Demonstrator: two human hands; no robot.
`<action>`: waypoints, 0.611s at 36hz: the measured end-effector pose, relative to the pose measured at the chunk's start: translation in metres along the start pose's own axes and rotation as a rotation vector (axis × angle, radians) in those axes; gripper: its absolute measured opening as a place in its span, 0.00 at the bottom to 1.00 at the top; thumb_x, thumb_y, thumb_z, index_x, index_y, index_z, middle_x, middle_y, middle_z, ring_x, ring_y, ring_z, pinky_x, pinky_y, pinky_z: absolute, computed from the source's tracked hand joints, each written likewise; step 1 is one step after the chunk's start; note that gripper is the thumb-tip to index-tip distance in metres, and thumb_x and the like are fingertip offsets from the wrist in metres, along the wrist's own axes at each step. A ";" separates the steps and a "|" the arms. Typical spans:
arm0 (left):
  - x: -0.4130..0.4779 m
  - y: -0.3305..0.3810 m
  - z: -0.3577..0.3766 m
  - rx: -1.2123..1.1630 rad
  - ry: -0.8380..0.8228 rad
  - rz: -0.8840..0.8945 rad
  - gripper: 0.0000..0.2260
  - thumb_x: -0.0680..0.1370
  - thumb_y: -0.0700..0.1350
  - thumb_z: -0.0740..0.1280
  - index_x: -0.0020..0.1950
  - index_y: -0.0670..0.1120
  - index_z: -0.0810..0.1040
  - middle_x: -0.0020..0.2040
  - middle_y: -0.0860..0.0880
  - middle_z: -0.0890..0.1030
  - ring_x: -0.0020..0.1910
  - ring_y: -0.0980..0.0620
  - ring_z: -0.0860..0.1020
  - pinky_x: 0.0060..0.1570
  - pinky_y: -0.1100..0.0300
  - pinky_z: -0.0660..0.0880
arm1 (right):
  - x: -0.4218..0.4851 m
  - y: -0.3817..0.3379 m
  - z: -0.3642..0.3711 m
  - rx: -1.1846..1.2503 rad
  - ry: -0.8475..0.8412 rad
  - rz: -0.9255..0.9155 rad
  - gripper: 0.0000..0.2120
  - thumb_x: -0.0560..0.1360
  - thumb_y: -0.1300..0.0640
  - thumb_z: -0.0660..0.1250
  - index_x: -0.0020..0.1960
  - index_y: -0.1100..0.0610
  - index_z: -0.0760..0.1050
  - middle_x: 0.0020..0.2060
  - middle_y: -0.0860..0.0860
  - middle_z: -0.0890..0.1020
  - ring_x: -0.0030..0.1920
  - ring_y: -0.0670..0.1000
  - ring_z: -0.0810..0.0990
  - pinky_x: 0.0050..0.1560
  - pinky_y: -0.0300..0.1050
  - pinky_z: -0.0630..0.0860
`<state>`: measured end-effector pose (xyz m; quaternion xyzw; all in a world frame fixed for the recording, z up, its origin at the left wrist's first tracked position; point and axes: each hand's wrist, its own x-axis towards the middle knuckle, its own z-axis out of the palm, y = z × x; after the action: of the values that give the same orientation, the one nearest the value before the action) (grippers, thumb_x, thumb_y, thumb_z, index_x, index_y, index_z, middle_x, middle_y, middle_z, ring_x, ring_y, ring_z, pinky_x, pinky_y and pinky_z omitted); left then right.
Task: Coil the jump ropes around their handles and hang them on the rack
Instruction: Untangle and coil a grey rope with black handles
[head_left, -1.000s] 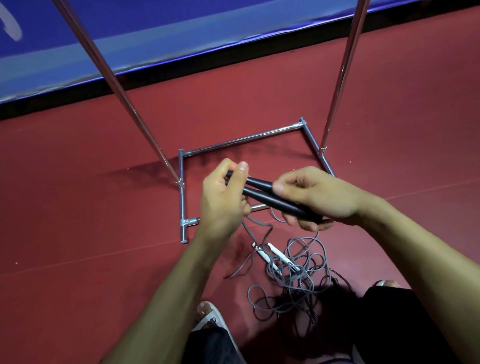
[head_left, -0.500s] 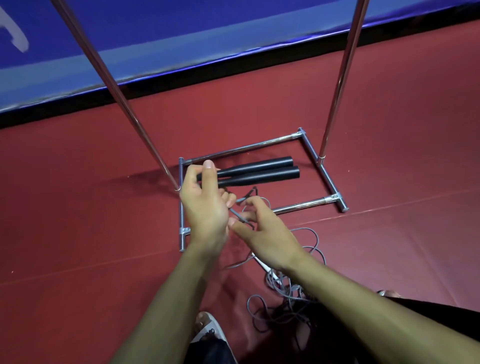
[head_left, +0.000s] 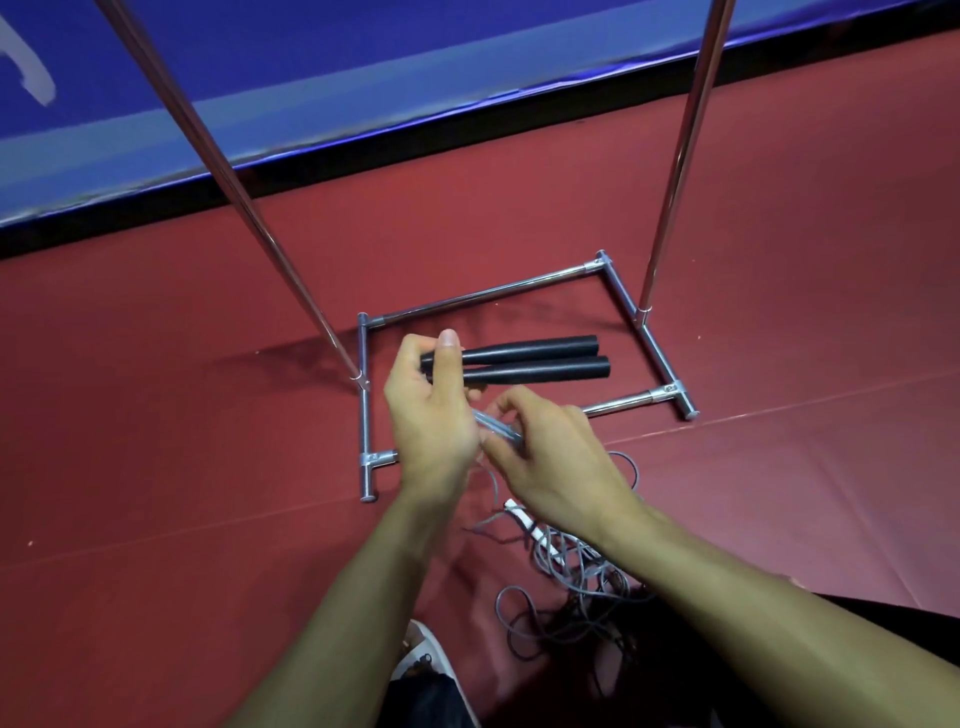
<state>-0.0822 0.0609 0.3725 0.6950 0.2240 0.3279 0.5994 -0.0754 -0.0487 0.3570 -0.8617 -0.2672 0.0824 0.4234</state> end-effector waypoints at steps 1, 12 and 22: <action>0.002 -0.002 -0.002 0.065 -0.003 0.044 0.14 0.82 0.44 0.62 0.37 0.48 0.68 0.25 0.58 0.70 0.24 0.60 0.70 0.31 0.57 0.71 | -0.001 -0.003 -0.002 -0.040 -0.008 -0.016 0.06 0.76 0.52 0.67 0.51 0.51 0.71 0.35 0.47 0.78 0.44 0.60 0.75 0.43 0.50 0.71; 0.005 -0.010 -0.019 0.256 -0.225 0.191 0.11 0.79 0.48 0.63 0.38 0.48 0.70 0.30 0.51 0.75 0.29 0.53 0.75 0.33 0.56 0.74 | 0.016 0.002 -0.056 -0.129 0.056 -0.385 0.08 0.73 0.50 0.68 0.45 0.54 0.82 0.35 0.48 0.80 0.37 0.51 0.79 0.39 0.48 0.76; -0.001 0.010 -0.032 0.267 -0.560 0.224 0.10 0.77 0.45 0.63 0.36 0.46 0.70 0.27 0.58 0.70 0.27 0.61 0.67 0.31 0.70 0.63 | 0.037 0.007 -0.086 0.162 -0.150 -0.345 0.05 0.70 0.58 0.76 0.45 0.57 0.84 0.37 0.46 0.83 0.38 0.44 0.80 0.40 0.34 0.72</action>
<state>-0.1064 0.0804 0.3845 0.8510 0.0136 0.1555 0.5015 -0.0097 -0.0913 0.4087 -0.7576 -0.4343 0.0940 0.4782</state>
